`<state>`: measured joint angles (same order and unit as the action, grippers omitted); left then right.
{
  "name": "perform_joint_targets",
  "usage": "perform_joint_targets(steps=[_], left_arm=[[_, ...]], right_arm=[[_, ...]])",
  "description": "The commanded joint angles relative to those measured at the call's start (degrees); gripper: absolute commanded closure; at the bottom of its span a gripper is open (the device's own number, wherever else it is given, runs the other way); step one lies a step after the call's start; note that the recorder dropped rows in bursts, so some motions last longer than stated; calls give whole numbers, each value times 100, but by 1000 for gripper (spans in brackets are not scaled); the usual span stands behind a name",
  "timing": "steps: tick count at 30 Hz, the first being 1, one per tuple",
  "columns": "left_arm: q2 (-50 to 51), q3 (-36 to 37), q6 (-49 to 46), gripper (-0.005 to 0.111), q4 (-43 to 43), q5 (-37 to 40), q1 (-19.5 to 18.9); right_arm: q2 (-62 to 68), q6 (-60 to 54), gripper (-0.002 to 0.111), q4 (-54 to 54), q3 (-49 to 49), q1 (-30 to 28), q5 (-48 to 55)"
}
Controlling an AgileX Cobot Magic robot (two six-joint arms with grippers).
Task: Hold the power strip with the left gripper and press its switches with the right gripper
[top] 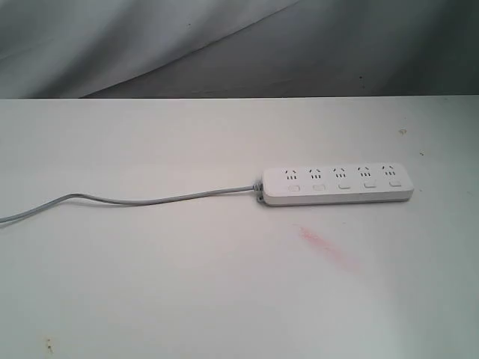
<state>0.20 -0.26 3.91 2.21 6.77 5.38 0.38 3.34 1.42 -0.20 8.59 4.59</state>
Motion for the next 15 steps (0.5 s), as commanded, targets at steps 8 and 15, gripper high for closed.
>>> perform_joint_targets(steps=[8,15], left_arm=[[-20,26,72,107,1164,-214,-14],[-20,-40,9,107,2563,89,182]], right_arm=[[-38,385,108,391,20,-29,-728],[-38,492,108,1064,-621,-29,241]])
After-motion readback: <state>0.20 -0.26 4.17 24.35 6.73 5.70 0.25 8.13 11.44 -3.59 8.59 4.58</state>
